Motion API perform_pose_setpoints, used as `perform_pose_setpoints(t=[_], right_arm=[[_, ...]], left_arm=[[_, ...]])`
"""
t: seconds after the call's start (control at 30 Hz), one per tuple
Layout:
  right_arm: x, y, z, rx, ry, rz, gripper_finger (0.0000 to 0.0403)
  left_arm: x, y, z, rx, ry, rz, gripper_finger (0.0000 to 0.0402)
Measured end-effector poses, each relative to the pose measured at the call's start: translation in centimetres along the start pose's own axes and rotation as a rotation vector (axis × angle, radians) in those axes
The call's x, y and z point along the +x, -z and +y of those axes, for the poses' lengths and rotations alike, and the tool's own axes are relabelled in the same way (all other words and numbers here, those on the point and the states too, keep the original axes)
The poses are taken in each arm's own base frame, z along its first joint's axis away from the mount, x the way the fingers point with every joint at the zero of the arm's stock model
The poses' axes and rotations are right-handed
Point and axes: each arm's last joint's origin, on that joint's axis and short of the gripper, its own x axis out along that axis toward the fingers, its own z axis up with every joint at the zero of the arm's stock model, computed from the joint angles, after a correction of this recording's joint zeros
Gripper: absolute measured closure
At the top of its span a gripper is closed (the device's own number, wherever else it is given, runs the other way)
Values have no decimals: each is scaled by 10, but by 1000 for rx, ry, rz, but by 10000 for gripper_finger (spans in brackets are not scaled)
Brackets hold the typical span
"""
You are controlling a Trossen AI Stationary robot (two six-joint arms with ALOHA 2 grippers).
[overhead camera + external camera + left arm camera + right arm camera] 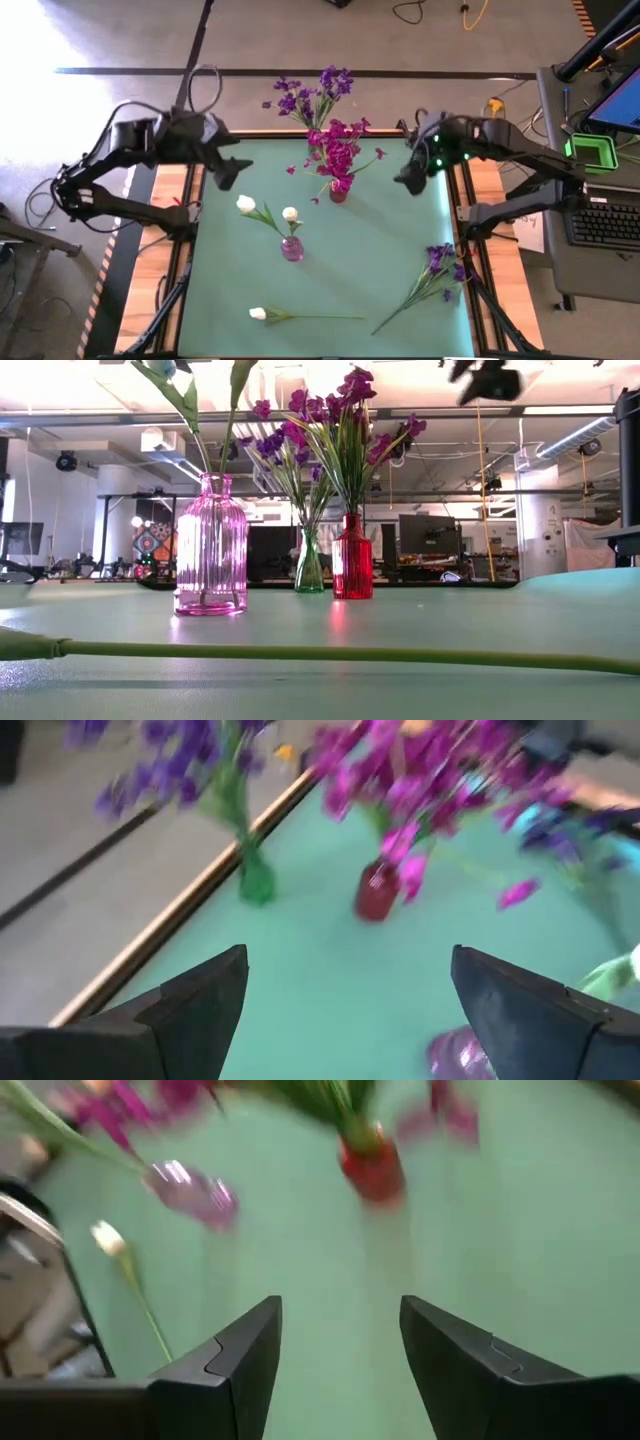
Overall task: Sort flowers into vase by color
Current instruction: Put the white flower into the purple vase
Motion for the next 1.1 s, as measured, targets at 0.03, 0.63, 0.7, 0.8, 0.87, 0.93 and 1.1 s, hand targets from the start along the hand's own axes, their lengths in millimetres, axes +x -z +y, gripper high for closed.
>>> perform_pose_setpoints(t=[0.03,0.63,0.7,0.8,0.87,0.93,1.1], right_arm=[[1,6,3,9,23,36,207],[78,100,95,-181,-1,197,207],[88,107,106,-208,7,202,207],[104,114,123,-254,25,208,207],[116,118,133,-283,36,217,207],[128,121,144,-317,30,221,207],[162,128,172,-448,-31,147,207]], left_arm=[[-1,6,-1,-8,-26,21,66],[-6,72,-40,-69,40,84,66],[-5,79,-48,-68,68,96,66],[-6,91,-59,-69,108,111,66],[-7,98,-67,-67,128,115,66],[-9,105,-77,-64,160,109,66],[-13,123,-102,-11,224,91,66]])
